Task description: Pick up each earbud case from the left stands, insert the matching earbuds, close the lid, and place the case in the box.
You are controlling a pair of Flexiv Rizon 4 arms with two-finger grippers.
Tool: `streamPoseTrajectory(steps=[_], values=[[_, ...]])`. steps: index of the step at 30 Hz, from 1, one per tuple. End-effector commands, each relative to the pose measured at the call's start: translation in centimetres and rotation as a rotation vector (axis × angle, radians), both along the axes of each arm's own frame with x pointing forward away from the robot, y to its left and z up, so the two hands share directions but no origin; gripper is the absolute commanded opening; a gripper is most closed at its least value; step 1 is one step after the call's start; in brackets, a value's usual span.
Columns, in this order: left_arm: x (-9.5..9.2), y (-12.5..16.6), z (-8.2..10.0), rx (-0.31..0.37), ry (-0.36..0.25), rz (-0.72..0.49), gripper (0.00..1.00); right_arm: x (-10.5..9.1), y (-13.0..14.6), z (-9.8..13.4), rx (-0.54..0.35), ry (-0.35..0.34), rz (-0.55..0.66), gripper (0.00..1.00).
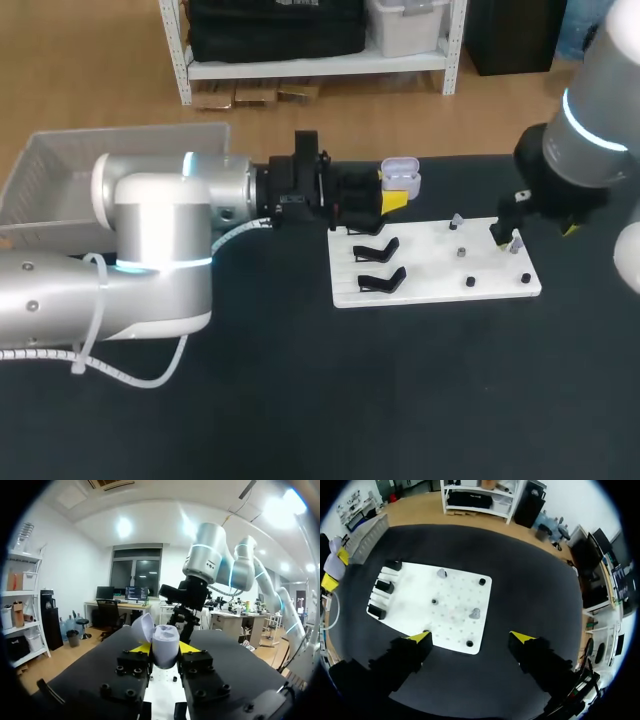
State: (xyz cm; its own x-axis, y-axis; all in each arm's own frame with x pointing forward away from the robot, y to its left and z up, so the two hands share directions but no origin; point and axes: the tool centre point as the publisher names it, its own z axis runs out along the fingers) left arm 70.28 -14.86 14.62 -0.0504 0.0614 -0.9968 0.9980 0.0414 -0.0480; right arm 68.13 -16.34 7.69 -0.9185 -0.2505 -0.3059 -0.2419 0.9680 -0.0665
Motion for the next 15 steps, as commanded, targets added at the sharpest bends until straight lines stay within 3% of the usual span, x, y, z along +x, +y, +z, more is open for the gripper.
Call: streamPoseTrajectory(steps=[1,9,15], values=[[-0.1,0.0,-0.1,-0.006,-0.004,0.004,0.0,1.1,1.0,-1.3,-0.018,0.007,0.006,0.89],[-0.1,0.0,-0.1,-0.006,-0.004,0.004,0.0,1.5,1.0,-3.2,-0.055,0.026,0.052,0.84],[-0.1,0.0,-0.1,-0.006,-0.004,0.004,0.0,2.1,0.3,-3.9,-0.063,0.045,0.049,0.67]])
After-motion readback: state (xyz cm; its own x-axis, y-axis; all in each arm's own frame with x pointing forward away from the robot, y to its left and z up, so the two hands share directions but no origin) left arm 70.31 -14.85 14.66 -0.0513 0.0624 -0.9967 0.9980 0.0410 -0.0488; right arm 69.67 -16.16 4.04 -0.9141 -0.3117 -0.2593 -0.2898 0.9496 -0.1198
